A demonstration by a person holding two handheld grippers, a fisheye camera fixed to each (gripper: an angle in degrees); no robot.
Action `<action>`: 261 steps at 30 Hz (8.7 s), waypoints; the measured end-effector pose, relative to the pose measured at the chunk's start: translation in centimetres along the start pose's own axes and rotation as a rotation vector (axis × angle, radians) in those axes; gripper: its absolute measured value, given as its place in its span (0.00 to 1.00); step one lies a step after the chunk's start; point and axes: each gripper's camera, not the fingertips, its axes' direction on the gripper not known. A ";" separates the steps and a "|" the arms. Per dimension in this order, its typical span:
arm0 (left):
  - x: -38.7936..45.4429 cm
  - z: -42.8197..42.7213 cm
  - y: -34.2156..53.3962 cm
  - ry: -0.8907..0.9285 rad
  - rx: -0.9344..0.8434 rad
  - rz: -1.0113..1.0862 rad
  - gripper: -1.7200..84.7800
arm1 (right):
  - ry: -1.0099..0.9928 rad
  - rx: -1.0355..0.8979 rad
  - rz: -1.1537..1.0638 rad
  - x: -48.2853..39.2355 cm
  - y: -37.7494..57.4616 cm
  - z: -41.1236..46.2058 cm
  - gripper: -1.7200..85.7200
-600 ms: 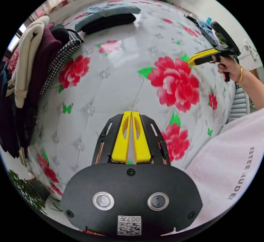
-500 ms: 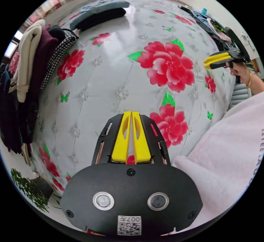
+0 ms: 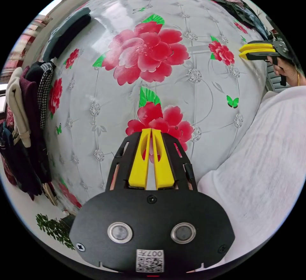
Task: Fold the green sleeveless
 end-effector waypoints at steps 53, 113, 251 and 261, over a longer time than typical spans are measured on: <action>-4.8 0.1 31.8 0.727 0.499 -0.703 0.11 | -0.607 0.261 -0.705 -1.8 11.2 -8.5 0.02; -16.0 -8.9 49.8 0.303 0.370 -0.634 0.10 | -0.280 0.307 -0.193 -2.6 -1.0 1.8 0.08; -30.1 -11.4 54.2 0.701 0.560 -1.000 0.11 | -0.441 0.281 0.145 14.7 0.4 -2.0 0.04; -25.7 -10.0 55.2 0.701 0.445 -0.800 0.12 | -0.394 0.188 0.183 13.2 6.9 1.5 0.07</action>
